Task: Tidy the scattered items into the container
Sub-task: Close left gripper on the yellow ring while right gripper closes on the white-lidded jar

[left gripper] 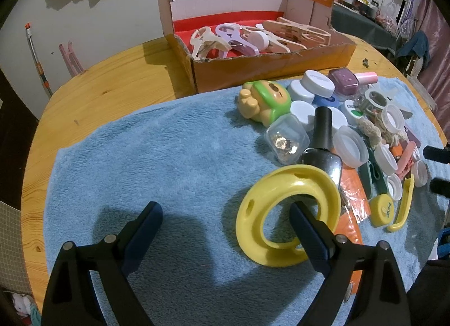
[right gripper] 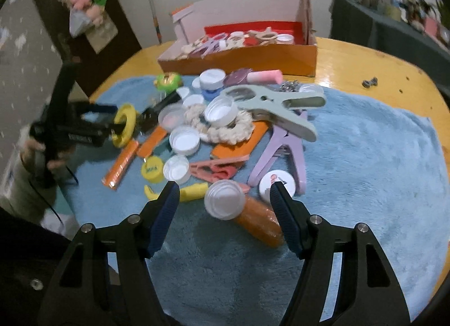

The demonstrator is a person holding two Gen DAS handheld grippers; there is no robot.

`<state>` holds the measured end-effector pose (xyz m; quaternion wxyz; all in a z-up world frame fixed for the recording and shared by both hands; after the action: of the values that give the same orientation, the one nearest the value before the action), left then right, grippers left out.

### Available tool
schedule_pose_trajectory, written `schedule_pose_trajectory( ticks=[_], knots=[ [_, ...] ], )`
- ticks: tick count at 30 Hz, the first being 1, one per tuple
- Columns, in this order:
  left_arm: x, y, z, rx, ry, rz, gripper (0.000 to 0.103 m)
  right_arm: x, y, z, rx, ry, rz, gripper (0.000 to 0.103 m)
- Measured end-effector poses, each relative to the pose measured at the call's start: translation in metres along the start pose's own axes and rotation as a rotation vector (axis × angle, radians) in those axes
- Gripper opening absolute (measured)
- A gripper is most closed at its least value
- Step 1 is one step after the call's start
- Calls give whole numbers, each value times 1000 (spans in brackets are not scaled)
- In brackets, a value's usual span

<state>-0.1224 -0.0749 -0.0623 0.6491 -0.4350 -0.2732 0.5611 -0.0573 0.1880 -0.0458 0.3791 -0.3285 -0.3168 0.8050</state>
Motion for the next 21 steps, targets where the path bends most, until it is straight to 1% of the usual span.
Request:
schedule_pose_trajectory(
  ticks=[2, 3, 6, 7, 12, 16, 17, 18, 21],
  knots=[
    [1, 0, 0, 0, 0, -1, 94, -6, 5, -3, -15, -42, -29, 64],
    [1, 0, -1, -1, 1, -2, 94, -10, 7, -4, -21, -61, -37, 61],
    [2, 0, -1, -2, 1, -2, 94, -13, 12, -7, -37, -97, -62, 48],
    [2, 0, -1, -1, 1, -2, 94, -14, 13, -8, -37, -106, -70, 46],
    [3, -1, -1, 2, 10, 1, 93, -14, 14, -10, -39, -133, -110, 42],
    [5, -1, -1, 2, 17, -7, 88, -12, 14, -9, -40, -124, -106, 41],
    [5, -1, -1, 1, 16, -9, 85, -12, 14, -10, -38, -127, -110, 38],
    [5, -2, -1, -2, 15, -8, 83, -12, 14, -10, -39, -133, -119, 37],
    [6, -1, -2, -6, 18, -7, 81, -13, 12, -11, -39, -140, -117, 37]
  ],
)
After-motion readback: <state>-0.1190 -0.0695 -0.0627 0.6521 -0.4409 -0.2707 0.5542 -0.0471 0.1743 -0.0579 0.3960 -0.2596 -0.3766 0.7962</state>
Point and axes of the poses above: each gripper's, at about its wrist camera, not at the fingertips, and y roughly the way its jaws point, x to its right, z to its top, the point moved 4 cm from there along y, roughly the way its jaws point, and after that the axes turned 7 degrees about z, right-handed, at the moved point
